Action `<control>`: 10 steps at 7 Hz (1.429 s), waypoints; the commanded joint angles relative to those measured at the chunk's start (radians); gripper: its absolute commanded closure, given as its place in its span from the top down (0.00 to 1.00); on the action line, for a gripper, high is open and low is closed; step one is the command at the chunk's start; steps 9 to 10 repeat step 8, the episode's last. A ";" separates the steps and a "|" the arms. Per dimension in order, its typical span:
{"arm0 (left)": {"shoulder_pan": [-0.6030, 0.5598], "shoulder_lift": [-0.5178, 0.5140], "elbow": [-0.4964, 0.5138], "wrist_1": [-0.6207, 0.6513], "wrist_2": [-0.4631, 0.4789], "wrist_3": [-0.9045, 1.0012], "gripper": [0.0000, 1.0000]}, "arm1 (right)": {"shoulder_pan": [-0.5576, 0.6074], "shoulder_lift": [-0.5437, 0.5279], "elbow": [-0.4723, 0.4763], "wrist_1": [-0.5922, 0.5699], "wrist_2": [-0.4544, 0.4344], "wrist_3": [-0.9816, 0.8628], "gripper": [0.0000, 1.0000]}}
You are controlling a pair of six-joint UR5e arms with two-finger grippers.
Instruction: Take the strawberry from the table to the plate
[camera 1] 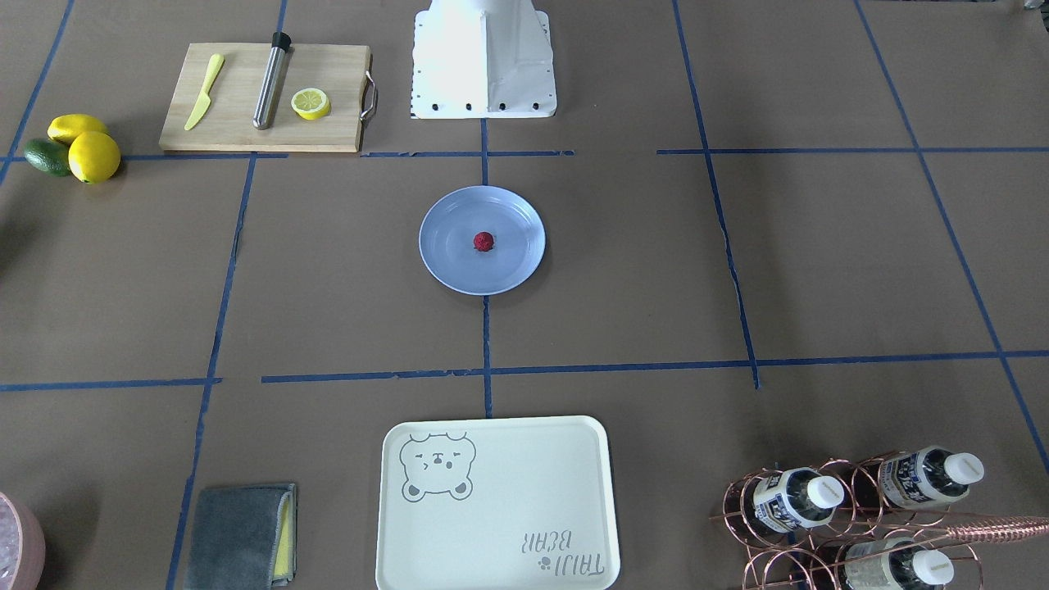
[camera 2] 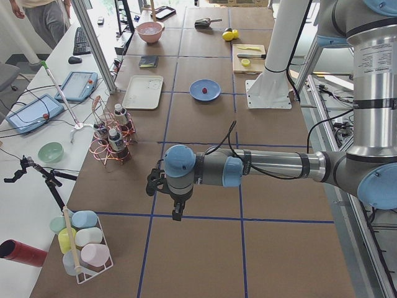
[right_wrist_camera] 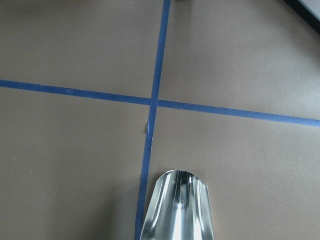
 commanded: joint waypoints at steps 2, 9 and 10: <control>0.000 0.001 0.000 0.001 -0.001 0.000 1.00 | 0.015 -0.034 0.005 0.001 0.047 -0.007 1.00; 0.000 0.001 0.000 -0.001 -0.005 0.002 1.00 | 0.014 -0.056 0.007 0.003 0.059 -0.007 1.00; 0.000 0.001 0.000 -0.001 -0.005 0.002 1.00 | 0.014 -0.056 0.007 0.003 0.059 -0.007 1.00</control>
